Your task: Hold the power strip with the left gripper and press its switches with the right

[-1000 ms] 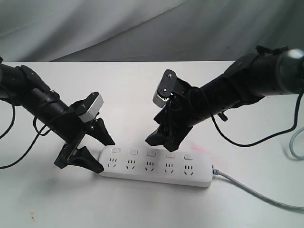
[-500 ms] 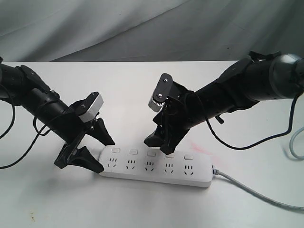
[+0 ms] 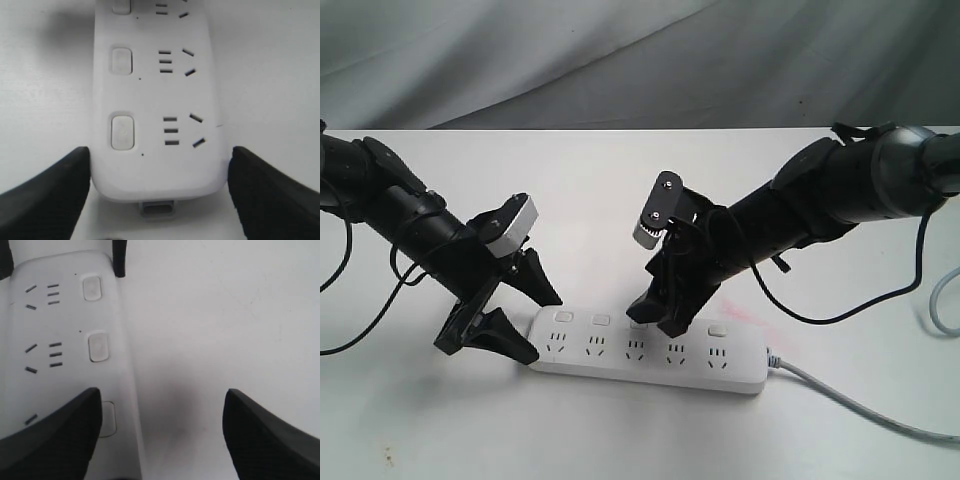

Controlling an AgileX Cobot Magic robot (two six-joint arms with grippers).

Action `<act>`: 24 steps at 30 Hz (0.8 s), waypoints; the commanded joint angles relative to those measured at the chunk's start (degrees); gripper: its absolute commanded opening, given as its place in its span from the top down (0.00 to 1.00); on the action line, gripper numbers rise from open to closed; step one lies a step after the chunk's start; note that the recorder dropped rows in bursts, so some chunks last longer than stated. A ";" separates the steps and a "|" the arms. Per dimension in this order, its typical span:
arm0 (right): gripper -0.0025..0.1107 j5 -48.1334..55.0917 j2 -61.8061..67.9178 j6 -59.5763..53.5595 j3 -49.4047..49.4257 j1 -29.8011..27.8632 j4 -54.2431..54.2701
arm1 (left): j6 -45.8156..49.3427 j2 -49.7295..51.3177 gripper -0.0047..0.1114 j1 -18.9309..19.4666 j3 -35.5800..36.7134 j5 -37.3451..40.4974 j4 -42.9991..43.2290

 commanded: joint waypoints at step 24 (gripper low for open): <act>0.42 -3.82 5.09 6.39 0.48 1.63 -8.77 | 0.48 0.00 0.54 0.00 -0.27 -1.91 -0.24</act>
